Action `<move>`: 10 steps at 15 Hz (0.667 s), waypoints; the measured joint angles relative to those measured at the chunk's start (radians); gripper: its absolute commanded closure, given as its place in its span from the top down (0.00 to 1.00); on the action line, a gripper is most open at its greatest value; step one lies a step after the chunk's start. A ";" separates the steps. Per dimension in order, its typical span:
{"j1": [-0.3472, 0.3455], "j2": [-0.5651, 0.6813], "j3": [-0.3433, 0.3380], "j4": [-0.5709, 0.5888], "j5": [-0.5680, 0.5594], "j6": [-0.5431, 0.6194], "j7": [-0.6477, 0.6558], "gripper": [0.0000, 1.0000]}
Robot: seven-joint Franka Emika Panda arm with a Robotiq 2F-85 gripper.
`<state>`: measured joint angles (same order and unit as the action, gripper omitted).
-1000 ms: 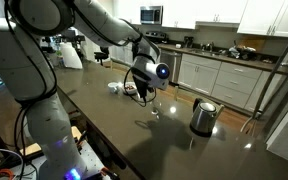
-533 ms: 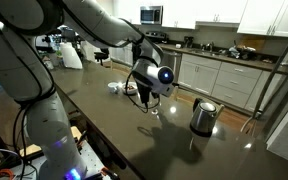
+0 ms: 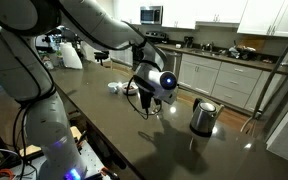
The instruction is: Scoop a spoonful of things from the bowl and put them in the glass
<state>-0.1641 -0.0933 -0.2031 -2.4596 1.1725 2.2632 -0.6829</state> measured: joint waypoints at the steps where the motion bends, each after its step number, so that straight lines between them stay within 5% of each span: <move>1: -0.004 0.000 -0.003 -0.004 -0.003 0.004 0.004 0.05; 10: -0.015 0.000 -0.016 -0.024 -0.042 0.063 0.054 0.04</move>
<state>-0.1794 -0.0934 -0.2187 -2.4839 1.1304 2.3258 -0.6294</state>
